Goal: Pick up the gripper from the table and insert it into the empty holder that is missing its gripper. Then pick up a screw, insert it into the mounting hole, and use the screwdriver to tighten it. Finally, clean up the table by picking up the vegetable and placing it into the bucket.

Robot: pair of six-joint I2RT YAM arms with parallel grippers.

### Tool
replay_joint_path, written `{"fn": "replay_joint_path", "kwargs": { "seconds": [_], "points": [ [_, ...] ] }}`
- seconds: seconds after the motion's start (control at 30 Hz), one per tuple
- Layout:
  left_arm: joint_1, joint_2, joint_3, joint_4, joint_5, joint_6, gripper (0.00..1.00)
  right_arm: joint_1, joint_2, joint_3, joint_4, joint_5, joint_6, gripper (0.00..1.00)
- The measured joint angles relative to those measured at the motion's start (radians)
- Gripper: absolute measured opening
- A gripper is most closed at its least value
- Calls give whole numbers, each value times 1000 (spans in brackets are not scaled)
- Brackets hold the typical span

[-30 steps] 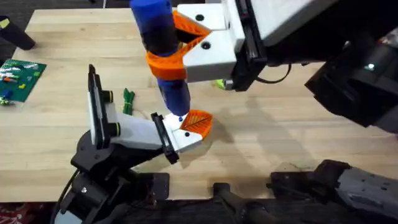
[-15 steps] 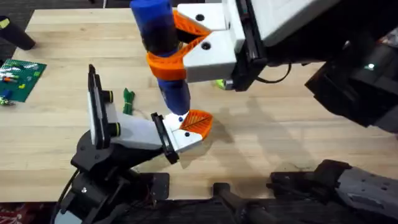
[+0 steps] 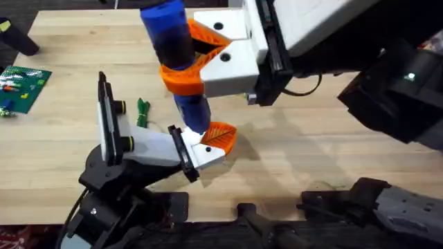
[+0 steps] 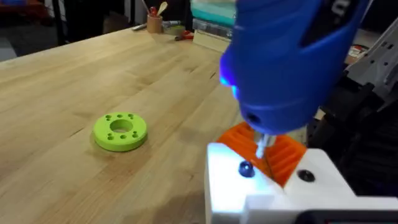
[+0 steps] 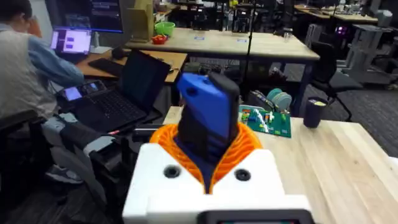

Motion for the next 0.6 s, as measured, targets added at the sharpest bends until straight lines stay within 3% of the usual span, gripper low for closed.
{"fn": "replay_joint_path", "kwargs": {
  "seconds": [0.6],
  "points": [
    [0,0,0,0,0,0,14,0,0,0,3,0,-29,31]
  ]
}}
